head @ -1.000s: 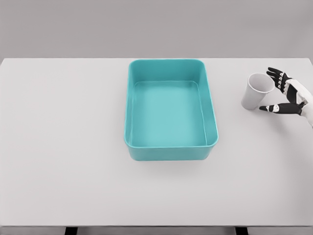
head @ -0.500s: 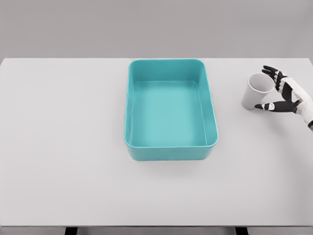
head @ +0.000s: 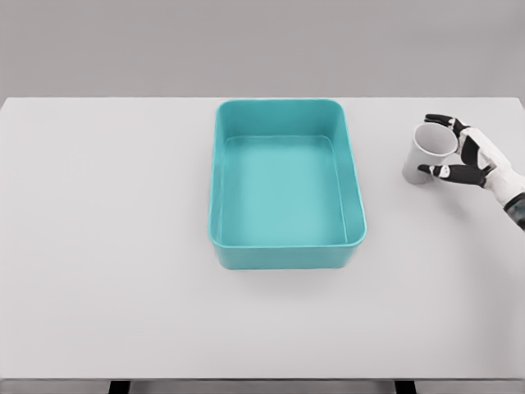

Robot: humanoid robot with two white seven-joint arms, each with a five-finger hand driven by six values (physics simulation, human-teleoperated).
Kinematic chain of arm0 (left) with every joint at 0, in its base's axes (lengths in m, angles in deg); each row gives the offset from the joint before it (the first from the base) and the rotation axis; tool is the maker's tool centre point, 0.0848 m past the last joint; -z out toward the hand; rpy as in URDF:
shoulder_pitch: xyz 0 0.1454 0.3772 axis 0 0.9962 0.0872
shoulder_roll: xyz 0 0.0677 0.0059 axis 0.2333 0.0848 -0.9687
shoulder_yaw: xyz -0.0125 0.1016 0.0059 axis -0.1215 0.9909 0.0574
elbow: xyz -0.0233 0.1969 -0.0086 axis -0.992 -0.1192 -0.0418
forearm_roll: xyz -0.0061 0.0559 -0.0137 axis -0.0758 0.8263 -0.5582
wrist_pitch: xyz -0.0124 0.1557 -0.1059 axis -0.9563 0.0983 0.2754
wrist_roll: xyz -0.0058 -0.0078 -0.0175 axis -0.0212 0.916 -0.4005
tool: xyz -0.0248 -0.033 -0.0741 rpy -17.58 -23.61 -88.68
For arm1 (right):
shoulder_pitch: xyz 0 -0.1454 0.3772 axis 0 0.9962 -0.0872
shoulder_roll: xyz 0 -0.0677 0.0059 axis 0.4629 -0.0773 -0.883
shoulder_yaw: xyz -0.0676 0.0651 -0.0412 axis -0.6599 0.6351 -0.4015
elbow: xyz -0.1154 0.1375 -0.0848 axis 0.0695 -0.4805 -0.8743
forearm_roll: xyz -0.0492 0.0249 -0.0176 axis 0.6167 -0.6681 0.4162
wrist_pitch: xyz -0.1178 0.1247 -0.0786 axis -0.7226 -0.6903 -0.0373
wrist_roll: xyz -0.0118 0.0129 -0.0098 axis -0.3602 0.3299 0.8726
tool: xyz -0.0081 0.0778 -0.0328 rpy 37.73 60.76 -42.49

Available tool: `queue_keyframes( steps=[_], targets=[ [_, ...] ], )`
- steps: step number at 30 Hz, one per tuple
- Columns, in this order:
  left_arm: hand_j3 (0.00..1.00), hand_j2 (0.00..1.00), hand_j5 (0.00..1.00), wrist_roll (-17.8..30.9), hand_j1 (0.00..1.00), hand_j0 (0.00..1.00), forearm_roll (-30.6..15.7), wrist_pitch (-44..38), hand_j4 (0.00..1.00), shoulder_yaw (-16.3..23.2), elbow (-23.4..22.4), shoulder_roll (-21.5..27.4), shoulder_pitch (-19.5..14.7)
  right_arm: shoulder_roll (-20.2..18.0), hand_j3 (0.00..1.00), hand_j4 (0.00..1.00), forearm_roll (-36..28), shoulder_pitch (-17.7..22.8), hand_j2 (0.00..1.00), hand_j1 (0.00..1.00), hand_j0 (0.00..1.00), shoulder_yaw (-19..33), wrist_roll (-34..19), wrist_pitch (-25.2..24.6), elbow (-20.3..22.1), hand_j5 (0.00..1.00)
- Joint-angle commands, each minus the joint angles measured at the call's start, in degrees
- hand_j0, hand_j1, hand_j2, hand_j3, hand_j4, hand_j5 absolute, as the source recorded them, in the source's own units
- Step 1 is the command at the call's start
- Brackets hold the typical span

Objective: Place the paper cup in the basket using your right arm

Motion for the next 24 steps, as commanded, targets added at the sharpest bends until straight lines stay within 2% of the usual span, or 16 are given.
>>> queue_keyframes(
  steps=[1,8,11,16,20,23,24],
  targets=[
    [1.0,1.0,1.0,0.02,1.0,1.0,-0.01,-0.01,1.0,-0.01,0.0,0.0,0.0,0.62,0.68,0.68,0.12,0.0,0.68,0.68,0.68,0.12,-0.12,0.09,-0.13,0.68],
    [1.0,1.0,1.0,0.02,1.0,1.0,-0.01,-0.01,1.0,-0.01,0.0,0.0,0.0,1.58,0.68,0.68,0.21,-0.7,0.68,0.68,0.68,0.48,-0.12,1.15,2.33,0.68],
    [1.0,1.0,1.0,0.02,1.0,1.0,-0.01,-0.01,1.0,-0.01,0.0,0.0,0.0,2.29,0.68,0.68,0.12,-0.79,0.68,0.68,0.68,0.92,-0.12,0.62,8.92,0.68],
    [1.0,1.0,1.0,0.02,1.0,1.0,-0.01,-0.01,1.0,-0.01,0.0,0.0,0.0,2.37,0.68,0.68,0.39,-1.14,0.68,0.68,0.68,0.83,-0.12,0.71,17.18,0.68],
    [1.0,1.0,1.0,0.02,1.0,1.0,-0.01,-0.01,1.0,-0.01,0.0,0.0,0.0,2.02,0.67,0.67,0.39,-0.97,0.67,0.67,0.67,0.12,-0.12,-0.87,28.16,0.67],
    [1.0,1.0,1.0,0.02,1.0,1.0,-0.01,-0.01,1.0,0.08,0.0,0.0,0.0,1.94,0.68,0.68,0.47,-0.61,0.68,0.68,0.68,-0.23,-0.12,-2.54,33.53,0.68],
    [1.0,1.0,1.0,0.02,1.0,1.0,-0.01,-0.01,1.0,0.08,0.0,0.0,0.0,1.85,0.68,0.68,0.47,-1.05,0.68,0.68,0.68,-1.98,-0.12,-2.46,34.06,0.68]
  ],
)
